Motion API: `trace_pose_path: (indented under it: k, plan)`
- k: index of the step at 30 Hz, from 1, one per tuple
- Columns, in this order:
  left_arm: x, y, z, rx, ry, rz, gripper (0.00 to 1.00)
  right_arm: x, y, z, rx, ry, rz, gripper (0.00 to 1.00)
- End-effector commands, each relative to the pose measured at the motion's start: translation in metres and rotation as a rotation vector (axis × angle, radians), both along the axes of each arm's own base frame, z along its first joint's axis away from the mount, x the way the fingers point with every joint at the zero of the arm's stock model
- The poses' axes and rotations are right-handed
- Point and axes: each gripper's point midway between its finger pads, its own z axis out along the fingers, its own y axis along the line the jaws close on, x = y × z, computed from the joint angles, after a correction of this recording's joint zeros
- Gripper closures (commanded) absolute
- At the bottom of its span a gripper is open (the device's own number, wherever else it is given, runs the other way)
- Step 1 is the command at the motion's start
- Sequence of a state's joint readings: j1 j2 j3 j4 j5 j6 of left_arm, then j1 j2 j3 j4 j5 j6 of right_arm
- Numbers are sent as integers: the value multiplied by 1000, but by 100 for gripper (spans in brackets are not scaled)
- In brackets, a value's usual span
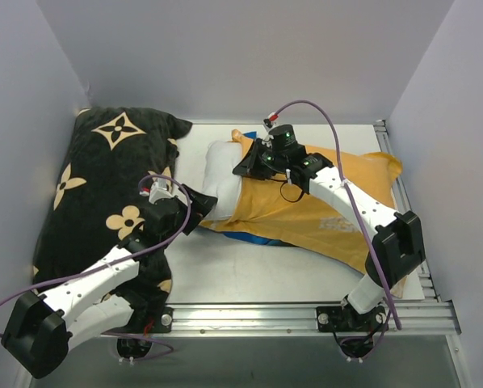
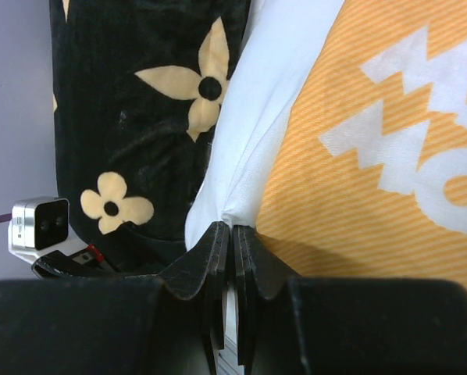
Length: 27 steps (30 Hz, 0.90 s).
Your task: Remove the pillowcase from the pillow
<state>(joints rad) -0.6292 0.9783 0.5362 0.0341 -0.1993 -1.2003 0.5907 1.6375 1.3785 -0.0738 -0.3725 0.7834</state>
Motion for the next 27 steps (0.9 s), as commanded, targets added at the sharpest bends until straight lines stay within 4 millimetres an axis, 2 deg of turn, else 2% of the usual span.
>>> trace_pose_path:
  k: [1,7,9,13,15,16,17,19,21,23,25,27]
  plan:
    - [9,-17,37,-162,-87,-4,3,1,28,50,113,-108,52,100]
    - [20,-35,41,-265,-137,-41,3,1,30,48,99,-110,52,100]
    - [22,-40,32,-257,-126,-52,3,1,30,53,101,-124,54,100]
    - [32,-36,35,-243,-213,-53,2,-5,26,40,43,-84,77,100]
    - [44,-32,36,-205,-246,-56,3,-12,27,30,34,-47,103,100]
    - [46,-37,43,-218,-270,-93,3,-14,29,24,34,-28,118,100]
    - [50,-39,40,-215,-272,-103,2,-21,34,21,47,-3,148,100]
    - [58,-40,54,-227,-343,-109,3,-29,38,12,47,25,181,100]
    - [64,-44,60,-218,-377,-118,3,-39,45,6,48,48,231,100]
    - [71,-51,56,-208,-370,-130,4,-42,50,1,43,68,255,100]
    - [73,-62,66,-227,-400,-183,33,-42,50,-1,31,76,265,100]
    - [77,-66,61,-240,-396,-190,62,-39,48,1,17,67,262,100]
